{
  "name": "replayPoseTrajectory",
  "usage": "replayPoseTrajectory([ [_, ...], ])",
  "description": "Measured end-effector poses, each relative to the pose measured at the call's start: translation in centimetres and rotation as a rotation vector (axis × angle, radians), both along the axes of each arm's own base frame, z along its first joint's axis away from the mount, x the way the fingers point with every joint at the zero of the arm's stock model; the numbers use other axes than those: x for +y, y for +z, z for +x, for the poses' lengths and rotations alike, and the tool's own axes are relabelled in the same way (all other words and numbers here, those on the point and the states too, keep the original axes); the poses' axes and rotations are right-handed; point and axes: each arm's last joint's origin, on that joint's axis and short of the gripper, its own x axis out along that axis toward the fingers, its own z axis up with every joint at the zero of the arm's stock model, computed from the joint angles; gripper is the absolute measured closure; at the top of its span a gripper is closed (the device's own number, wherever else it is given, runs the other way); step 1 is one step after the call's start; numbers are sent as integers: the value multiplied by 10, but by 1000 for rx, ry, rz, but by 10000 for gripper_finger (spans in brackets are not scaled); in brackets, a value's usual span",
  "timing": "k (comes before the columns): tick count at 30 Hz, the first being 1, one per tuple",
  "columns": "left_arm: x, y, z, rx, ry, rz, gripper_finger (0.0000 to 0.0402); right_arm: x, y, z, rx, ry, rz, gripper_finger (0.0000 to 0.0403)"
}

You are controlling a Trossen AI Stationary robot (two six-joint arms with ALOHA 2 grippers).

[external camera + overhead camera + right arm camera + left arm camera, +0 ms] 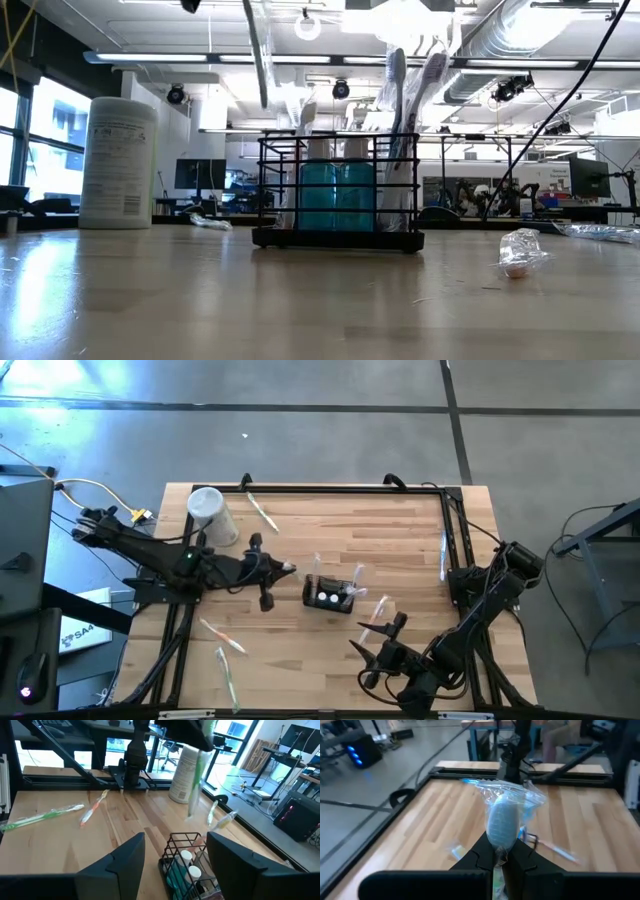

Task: Pick & Place toothbrushing station
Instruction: Put the bottom right green toothbrush into the mesh organizer

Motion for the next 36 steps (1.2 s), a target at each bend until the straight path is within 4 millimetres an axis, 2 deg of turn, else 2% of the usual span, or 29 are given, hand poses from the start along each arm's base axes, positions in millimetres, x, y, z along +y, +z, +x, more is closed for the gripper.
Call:
replayPoseTrajectory([
  [8, -8, 3, -2, -32, -103, -98, 392, 0, 0, 0, -4, -5, -1, 199],
  [17, -14, -16, 19, 34, -78, -57, 392, -2, 1, 3, -13, -13, 16, 199],
  [20, -11, -23, 28, 52, -72, -48, 392, -4, 1, 5, -11, -14, 20, 199],
  [32, -1, -26, 32, 76, -61, -64, 392, -5, 0, 8, 13, 11, 49, 199],
  [36, 5, -35, 37, 120, -36, -74, 392, -5, 0, 8, 15, 12, 48, 199],
])
